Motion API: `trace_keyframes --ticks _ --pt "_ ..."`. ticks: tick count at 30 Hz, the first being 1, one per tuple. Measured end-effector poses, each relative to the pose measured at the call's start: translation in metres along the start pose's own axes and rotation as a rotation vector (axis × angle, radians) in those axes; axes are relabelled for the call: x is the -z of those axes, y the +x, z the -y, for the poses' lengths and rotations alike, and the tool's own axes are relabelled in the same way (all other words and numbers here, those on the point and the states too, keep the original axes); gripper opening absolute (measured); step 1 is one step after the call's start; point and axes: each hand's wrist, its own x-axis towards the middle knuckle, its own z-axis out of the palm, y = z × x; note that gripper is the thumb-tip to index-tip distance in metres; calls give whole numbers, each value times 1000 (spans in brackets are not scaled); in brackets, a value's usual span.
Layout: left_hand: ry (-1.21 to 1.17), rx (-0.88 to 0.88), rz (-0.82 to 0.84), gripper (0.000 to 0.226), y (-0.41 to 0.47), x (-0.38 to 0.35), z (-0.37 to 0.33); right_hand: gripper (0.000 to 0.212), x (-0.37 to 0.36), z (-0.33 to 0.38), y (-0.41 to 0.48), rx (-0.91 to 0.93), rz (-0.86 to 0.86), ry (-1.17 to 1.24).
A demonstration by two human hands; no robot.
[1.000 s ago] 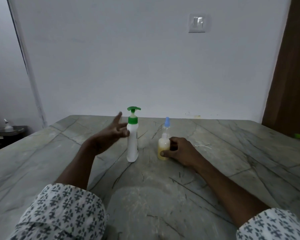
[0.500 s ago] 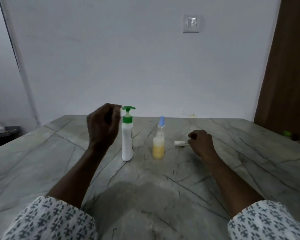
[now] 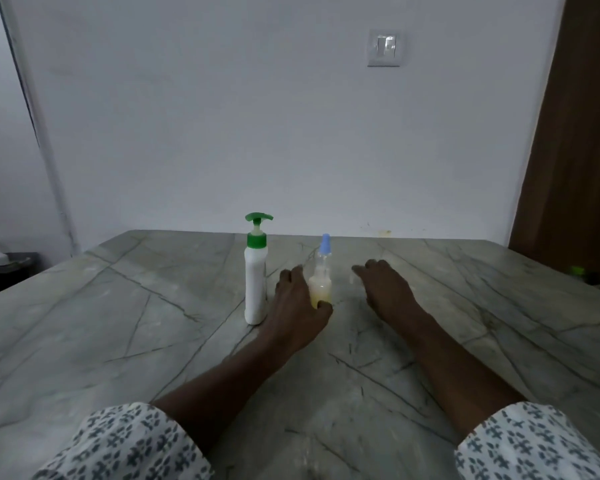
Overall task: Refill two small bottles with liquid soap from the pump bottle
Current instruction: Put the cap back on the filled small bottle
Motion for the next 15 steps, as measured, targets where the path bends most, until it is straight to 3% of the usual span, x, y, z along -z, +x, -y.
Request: trace_keyframes --ticks 3,6,8,10,15 --pt "-49 73 53 90 4 -4 4 46 30 1 4 -85 -451 447" --pt "-163 110 66 90 14 -7 7 35 68 11 0 -233 -682 974" --pt "-241 140 75 82 17 -5 7 25 80 20 -4 -216 -705 1274" --pt "-268 142 54 73 17 -3 7 23 82 29 -6 -176 -667 1423" --pt "-268 143 22 61 20 -3 9 24 70 45 -3 -135 -553 1382"
